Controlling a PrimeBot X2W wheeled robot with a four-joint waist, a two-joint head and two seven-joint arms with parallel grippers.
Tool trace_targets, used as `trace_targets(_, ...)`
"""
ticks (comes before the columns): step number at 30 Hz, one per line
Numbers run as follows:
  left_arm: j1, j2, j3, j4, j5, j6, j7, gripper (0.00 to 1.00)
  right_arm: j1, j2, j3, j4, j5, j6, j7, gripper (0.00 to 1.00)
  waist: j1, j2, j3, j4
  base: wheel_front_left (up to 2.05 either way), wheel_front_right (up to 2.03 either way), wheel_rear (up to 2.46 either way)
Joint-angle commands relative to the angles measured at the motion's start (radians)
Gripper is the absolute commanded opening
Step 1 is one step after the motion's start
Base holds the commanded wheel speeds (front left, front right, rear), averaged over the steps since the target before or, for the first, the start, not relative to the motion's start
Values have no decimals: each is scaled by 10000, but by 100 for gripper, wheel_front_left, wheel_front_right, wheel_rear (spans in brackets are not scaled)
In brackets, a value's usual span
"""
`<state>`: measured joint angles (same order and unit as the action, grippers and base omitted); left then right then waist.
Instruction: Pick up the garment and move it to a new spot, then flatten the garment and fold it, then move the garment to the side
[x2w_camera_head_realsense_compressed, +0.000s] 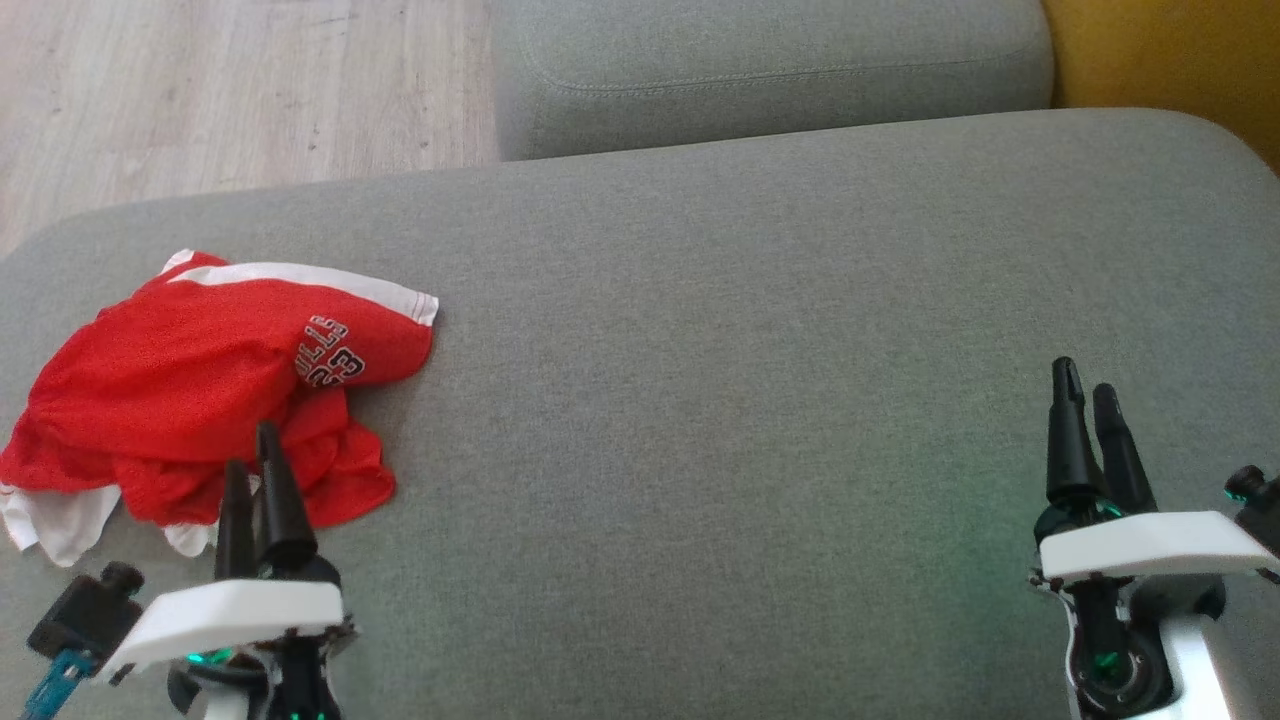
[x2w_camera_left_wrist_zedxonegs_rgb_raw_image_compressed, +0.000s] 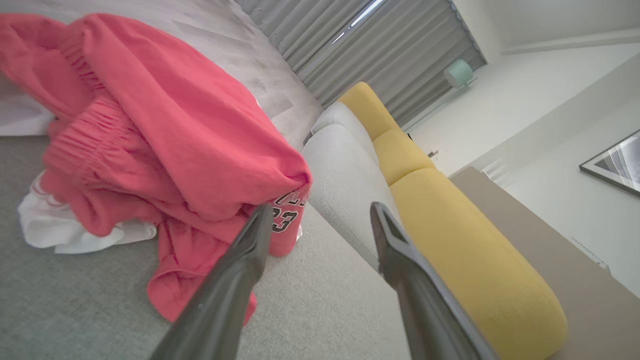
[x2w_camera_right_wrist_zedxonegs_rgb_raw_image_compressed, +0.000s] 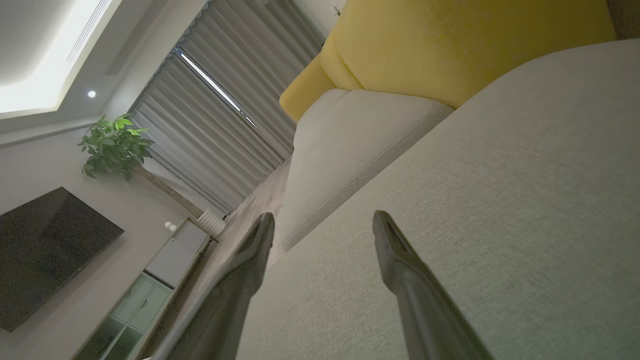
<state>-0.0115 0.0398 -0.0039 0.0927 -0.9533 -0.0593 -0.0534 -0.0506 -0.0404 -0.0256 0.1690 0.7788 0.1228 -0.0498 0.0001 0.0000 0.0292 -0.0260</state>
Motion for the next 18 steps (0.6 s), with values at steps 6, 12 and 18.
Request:
trace_targets(6, -216, 70, -303, -280, 1407, 142, -267, 100, -413, -64, 104, -397, -1139, 40, -293, 100, -1, 0, 18, -15, 0, 0, 0)
trace_targets(12, -227, 255, -762, -268, 2698, 337, -443, 100, -326, -67, 266, -307, -2122, 44, -470, 100, -1, 0, 13, -27, 0, 0, 0)
trace_targets(18, -253, 502, -1244, -327, 3593, 682, -589, 100, -329, -70, 401, -379, -2855, 47, -617, 100, -1, 0, 25, -67, 0, 0, 0)
